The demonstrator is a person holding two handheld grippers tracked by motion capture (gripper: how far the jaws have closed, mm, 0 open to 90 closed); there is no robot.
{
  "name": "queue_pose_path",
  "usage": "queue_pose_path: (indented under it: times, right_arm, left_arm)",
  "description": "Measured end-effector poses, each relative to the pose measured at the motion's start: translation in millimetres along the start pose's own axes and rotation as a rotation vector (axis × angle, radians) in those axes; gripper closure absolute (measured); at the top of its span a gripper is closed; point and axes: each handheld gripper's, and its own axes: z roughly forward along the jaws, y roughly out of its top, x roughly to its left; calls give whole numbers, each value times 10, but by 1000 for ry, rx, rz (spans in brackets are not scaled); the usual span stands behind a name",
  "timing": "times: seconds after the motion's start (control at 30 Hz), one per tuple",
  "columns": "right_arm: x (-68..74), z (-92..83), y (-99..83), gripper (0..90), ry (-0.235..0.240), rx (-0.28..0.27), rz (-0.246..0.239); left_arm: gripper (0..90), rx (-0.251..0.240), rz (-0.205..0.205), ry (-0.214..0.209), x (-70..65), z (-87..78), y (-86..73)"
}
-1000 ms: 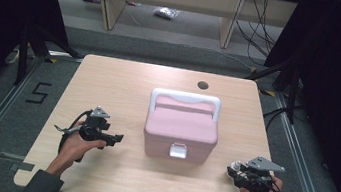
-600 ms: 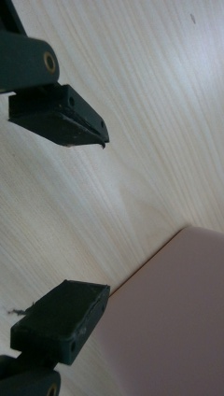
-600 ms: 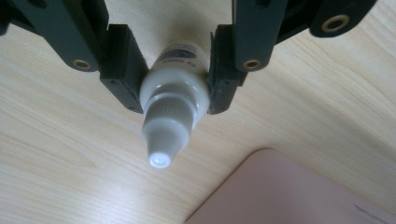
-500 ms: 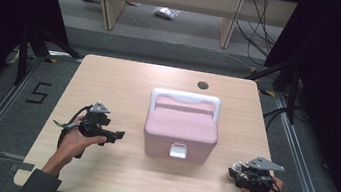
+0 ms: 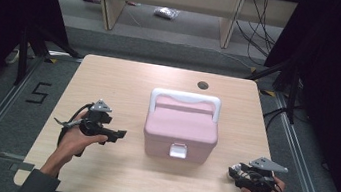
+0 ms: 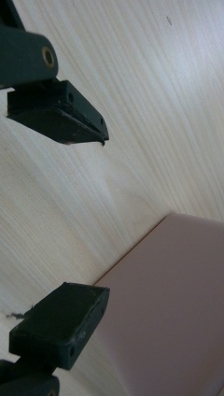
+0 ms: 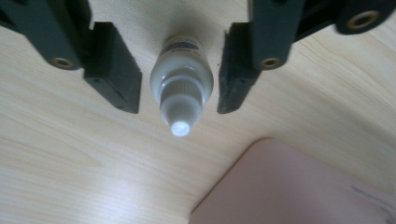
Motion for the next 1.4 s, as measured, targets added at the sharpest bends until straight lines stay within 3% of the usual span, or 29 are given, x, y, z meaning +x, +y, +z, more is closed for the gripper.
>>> queue_pose_path:
  times: [0.03,0.1,0.17,0.2,0.23,0.27,0.33,0.4,0.43,0.47,0.6,0.7,0.77,0.83,0.9,1.0,1.03,1.07,1.1,1.17,1.2,1.27,1.3,1.33,1.4]
  right_arm:
    - [-8,-18,-1,444,-3,-6,-8]
    - [16,-53,6,409,1,-17,32]
    - [30,-82,4,383,-3,-26,38]
    - [75,-103,1,375,4,-4,92]
    - [45,-109,-4,370,-13,-25,38]
    - [97,-117,-18,364,2,-11,100]
    - [79,-124,-40,356,1,-27,56]
    - [92,-151,-57,355,0,-24,53]
    - [126,-164,-72,353,-12,-14,81]
    - [108,-188,-75,351,-12,-15,53]
    - [146,-249,-129,350,-28,-5,51]
    - [201,-258,-179,349,-11,2,68]
    - [200,-254,-204,349,-12,3,12]
    - [284,-272,-218,348,1,19,63]
    - [296,-276,-228,349,10,10,17]
    - [359,-299,-245,349,18,15,-2]
    - [390,-294,-257,349,49,21,22]
    - [402,-292,-271,350,34,6,-8]
    - [429,-293,-273,350,44,10,-8]
    - [483,-287,-286,351,66,12,-3]
    - [491,-286,-290,351,58,15,-32]
    - [532,-266,-301,351,78,14,-41]
    - [572,-277,-301,351,84,35,-19]
    - [575,-264,-298,351,86,22,-42]
    - [616,-266,-294,351,92,29,-29]
  left_arm:
    - [200,12,14,-9,7,-14,8]
    - [200,9,14,-6,-2,-24,25]
    - [200,4,19,-1,-10,-35,55]
    - [200,2,24,-6,-12,-43,77]
    - [200,-8,19,-6,-22,-49,100]
    - [200,-5,22,-4,-26,-58,127]
    - [201,-11,33,-8,-43,-67,187]
    - [200,-12,44,-16,-66,-83,252]
    - [201,-15,54,-20,-80,-89,284]
    - [201,-11,68,-25,-90,-99,316]
    - [202,-11,102,-19,-126,-139,453]
    - [215,-5,132,-37,-144,-170,562]
    - [221,-8,140,-40,-169,-190,633]
    - [224,-2,161,-50,-189,-216,710]
    - [223,-1,180,-61,-201,-227,785]
    - [221,19,216,-62,-237,-239,887]
    - [219,29,223,-66,-244,-251,926]
    - [217,29,228,-87,-245,-254,962]
    - [216,30,223,-101,-254,-249,994]
    - [207,46,250,-91,-272,-236,1060]
    - [204,56,258,-91,-286,-235,1095]
    - [205,59,285,-99,-314,-231,1165]
    - [209,63,301,-101,-330,-228,1200]
    - [215,62,313,-104,-352,-217,1230]
    - [215,81,339,-107,-388,-209,1302]
